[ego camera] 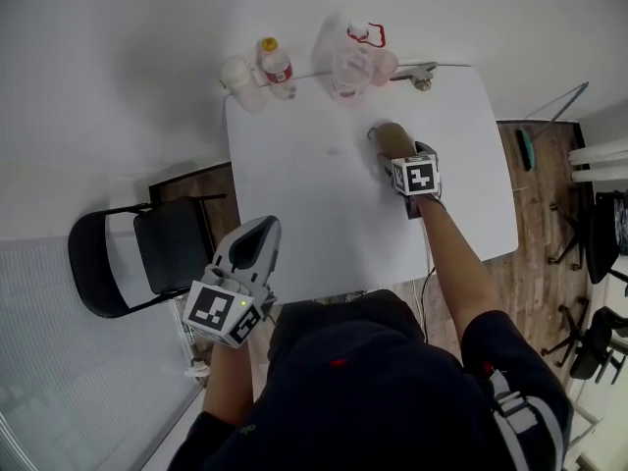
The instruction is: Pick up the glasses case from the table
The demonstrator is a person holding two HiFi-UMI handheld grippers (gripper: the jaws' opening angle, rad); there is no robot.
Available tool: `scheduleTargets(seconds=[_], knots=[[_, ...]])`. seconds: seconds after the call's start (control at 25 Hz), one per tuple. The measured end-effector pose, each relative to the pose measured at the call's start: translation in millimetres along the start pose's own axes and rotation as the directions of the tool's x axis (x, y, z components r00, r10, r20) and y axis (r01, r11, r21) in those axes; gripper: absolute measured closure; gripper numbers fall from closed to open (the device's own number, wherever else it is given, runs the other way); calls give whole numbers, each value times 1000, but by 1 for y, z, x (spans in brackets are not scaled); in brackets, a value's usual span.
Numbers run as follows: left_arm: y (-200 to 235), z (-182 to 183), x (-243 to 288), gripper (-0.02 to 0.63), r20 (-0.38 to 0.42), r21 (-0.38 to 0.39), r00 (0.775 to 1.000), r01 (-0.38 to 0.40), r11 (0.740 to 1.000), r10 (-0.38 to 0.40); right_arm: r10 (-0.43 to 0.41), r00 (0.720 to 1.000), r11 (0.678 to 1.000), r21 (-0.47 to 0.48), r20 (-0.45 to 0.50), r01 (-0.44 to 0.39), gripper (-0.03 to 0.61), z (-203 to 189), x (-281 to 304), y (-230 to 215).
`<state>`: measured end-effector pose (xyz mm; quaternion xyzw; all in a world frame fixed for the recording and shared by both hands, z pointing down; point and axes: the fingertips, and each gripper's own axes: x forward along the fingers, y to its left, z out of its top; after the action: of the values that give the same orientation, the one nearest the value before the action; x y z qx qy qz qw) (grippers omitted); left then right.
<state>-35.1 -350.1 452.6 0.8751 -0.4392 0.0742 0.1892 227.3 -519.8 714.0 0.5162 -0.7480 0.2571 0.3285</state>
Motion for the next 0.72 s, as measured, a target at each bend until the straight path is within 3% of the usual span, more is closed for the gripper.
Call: scheduleTargets(seconds=[0.48,0.72], knots=[[4,1,2,591,-11,-6,1000,-15,1000,15,5,1000,1000,-19,-29,-5,164,-5,12,6],[0,5,6,591,-10,-1,1000,11,1000,-11,16,992,1000,-24,126,-13,166,28,-26,18]])
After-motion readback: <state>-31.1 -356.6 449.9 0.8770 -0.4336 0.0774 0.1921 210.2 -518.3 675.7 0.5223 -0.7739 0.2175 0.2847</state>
